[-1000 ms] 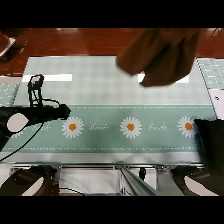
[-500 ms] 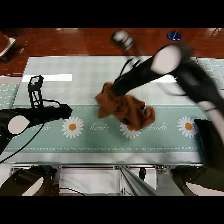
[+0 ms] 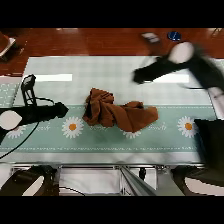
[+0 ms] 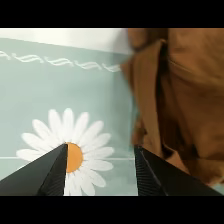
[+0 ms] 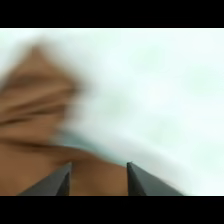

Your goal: Fold the shirts.

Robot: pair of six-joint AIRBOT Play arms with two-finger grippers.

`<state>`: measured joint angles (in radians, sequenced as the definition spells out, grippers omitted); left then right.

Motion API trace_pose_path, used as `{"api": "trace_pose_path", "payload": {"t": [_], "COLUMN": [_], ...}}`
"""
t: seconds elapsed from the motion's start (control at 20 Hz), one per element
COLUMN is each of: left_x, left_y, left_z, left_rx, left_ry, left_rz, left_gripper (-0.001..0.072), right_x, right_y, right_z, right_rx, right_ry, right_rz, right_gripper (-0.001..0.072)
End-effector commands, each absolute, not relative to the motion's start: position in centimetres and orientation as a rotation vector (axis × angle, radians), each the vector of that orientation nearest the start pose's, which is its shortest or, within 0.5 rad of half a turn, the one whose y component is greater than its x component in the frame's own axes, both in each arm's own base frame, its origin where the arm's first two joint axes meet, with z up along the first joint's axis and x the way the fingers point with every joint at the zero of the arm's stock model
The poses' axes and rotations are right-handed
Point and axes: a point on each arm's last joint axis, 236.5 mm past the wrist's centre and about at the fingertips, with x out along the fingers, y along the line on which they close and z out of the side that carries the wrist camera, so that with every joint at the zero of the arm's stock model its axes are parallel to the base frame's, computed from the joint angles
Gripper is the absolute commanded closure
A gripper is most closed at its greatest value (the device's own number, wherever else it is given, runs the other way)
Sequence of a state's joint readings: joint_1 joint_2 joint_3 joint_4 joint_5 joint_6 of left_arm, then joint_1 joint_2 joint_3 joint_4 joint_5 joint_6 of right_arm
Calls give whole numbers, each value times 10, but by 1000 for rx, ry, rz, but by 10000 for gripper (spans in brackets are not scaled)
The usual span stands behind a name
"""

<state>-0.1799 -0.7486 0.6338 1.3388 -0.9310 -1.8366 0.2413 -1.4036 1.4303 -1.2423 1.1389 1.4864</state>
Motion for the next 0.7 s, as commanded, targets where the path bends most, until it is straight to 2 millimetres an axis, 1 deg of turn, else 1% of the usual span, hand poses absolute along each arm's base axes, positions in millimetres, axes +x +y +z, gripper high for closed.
{"api": "trace_pose_path", "payload": {"t": [0.0,0.05,0.1,0.15,0.2,0.25,0.3,0.35,0.4,0.5,0.55,0.65], "left_x": [265,253,244,241,246,255,265,275,280,284,287,292], "left_y": [-119,-144,-159,-172,-182,-191,-198,-204,-209,-218,-220,-221], "left_z": [-7,-19,-29,-37,-39,-38,-37,-37,-38,-44,-47,-56], "left_rx": [-593,-660,-715,-771,-806,-841,-877,-907,-917,-911,-909,-890], "left_ry": [1206,1270,1316,1344,1336,1306,1268,1235,1218,1196,1192,1184], "left_rz": [-210,-313,-370,-414,-453,-492,-513,-526,-536,-555,-543,-508], "left_gripper": [200,200,200,200,200,200,199,200,200,200,200,199], "right_x": [401,382,363,344,328,313,301,291,282,270,268,271], "right_y": [9,-14,-22,-22,-17,-9,0,13,27,48,57,75], "right_z": [68,50,30,9,-10,-27,-40,-52,-60,-72,-75,-75], "right_rx": [235,338,425,492,536,567,595,630,647,634,611,570], "right_ry": [1149,1160,1175,1192,1212,1236,1261,1291,1315,1356,1365,1354], "right_rz": [65,1,-25,-31,-26,-20,-8,21,55,100,122,154], "right_gripper": [307,307,307,307,307,307,307,307,307,307,307,307]}}
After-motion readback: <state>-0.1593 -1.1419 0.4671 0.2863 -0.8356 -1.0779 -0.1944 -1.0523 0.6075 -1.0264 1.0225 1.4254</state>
